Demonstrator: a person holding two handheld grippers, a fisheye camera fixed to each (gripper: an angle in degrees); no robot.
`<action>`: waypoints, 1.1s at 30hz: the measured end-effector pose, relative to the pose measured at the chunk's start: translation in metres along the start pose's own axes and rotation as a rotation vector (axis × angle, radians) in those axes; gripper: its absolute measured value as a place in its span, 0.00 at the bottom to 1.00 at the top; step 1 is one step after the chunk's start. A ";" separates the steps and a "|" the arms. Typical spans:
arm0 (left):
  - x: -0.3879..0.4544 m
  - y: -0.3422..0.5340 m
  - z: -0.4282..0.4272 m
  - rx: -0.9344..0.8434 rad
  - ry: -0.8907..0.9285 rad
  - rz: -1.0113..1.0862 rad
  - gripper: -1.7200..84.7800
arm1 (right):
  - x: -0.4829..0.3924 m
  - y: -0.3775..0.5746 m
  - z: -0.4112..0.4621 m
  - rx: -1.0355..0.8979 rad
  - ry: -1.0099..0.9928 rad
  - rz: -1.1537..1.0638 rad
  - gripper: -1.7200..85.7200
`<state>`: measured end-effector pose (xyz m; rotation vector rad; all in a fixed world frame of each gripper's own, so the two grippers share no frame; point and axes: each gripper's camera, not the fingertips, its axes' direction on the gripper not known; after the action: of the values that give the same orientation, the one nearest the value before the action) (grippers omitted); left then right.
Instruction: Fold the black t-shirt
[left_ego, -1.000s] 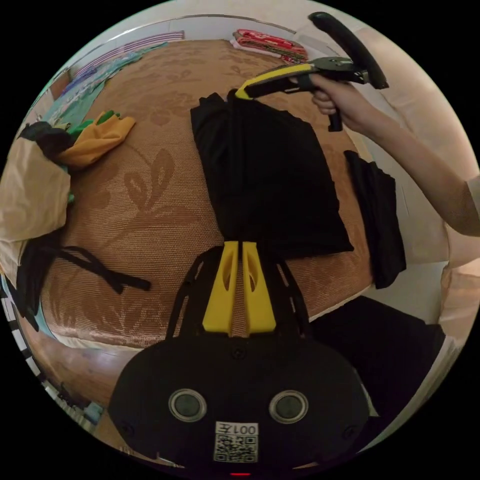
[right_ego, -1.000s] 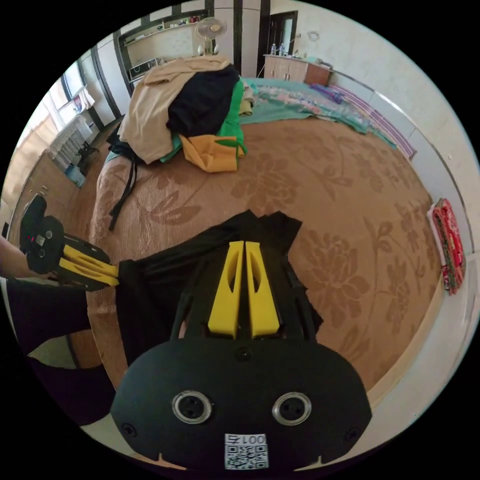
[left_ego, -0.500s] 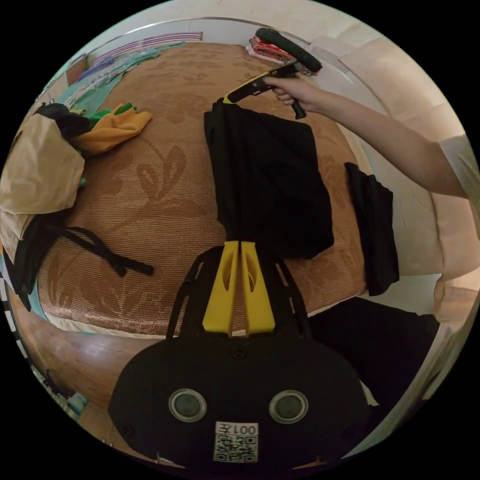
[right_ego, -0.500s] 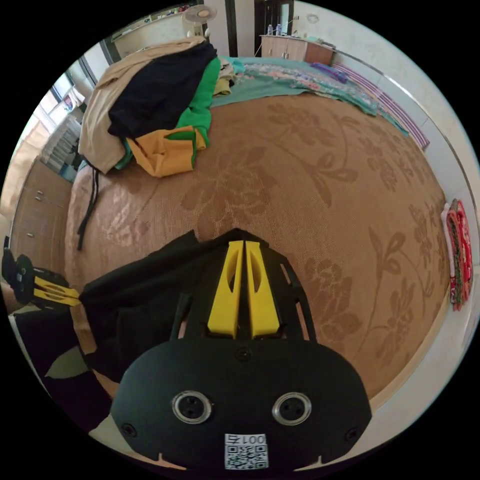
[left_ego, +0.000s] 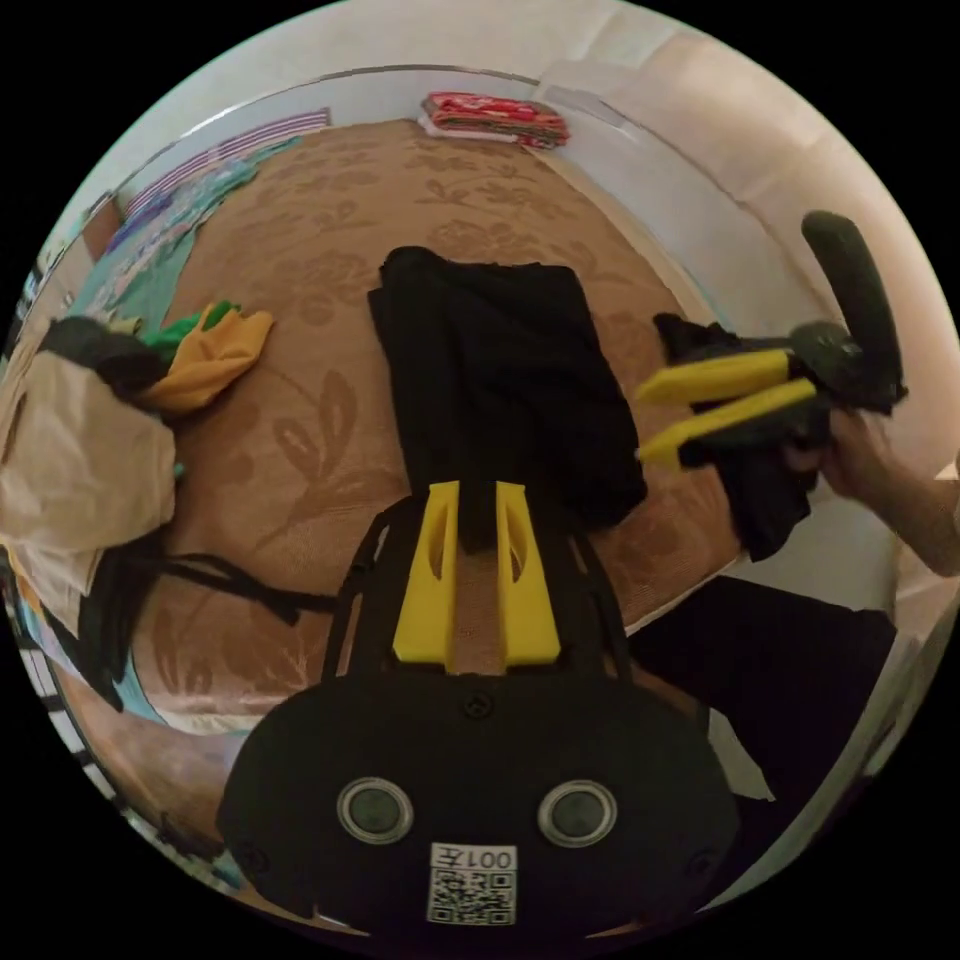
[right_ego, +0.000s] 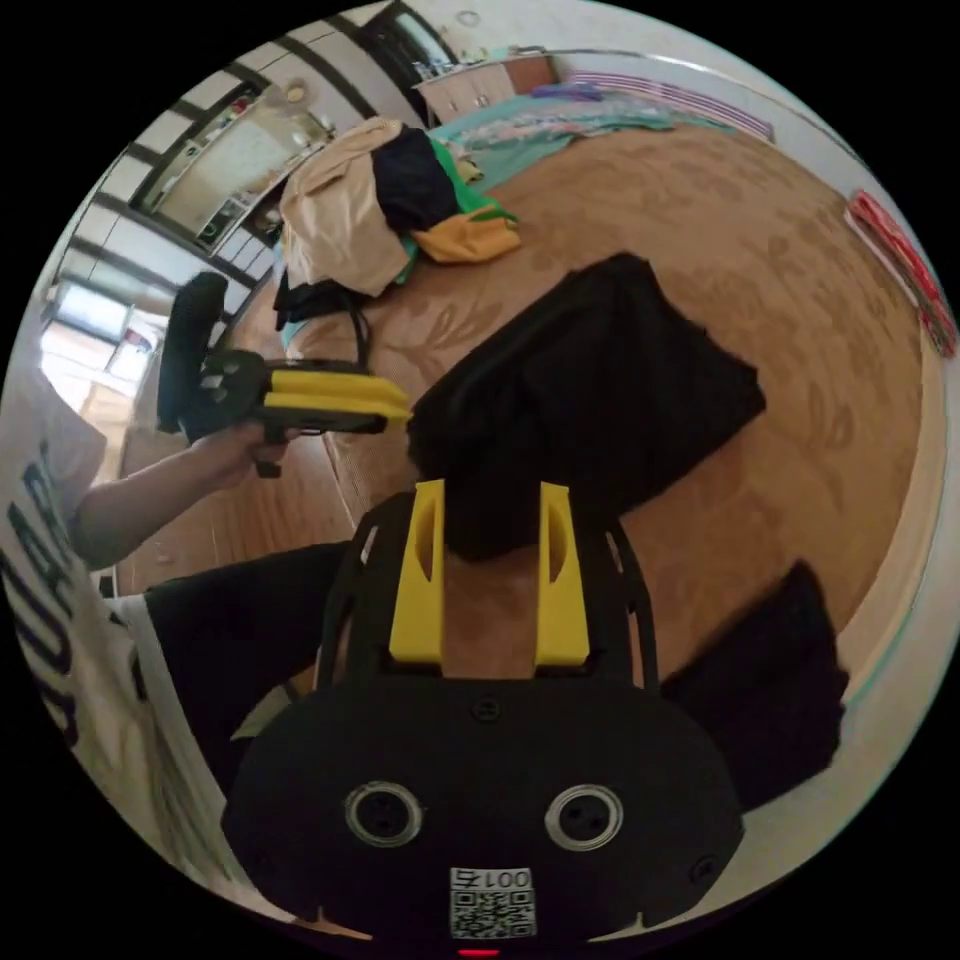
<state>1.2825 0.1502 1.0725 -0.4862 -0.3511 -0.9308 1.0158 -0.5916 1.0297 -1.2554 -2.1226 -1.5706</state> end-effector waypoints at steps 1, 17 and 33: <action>0.005 -0.002 0.008 -0.022 -0.024 0.039 0.05 | -0.005 0.005 0.006 0.002 0.028 0.020 0.16; 0.026 0.016 -0.008 -0.099 -0.010 0.156 0.01 | -0.004 0.135 0.010 0.144 0.382 0.065 0.04; 0.076 0.042 -0.025 -0.113 -0.054 0.172 0.02 | 0.032 0.222 0.015 0.114 0.290 0.187 0.12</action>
<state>1.3610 0.1067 1.0785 -0.6360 -0.3018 -0.7743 1.1628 -0.5480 1.1935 -1.0795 -1.8313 -1.4324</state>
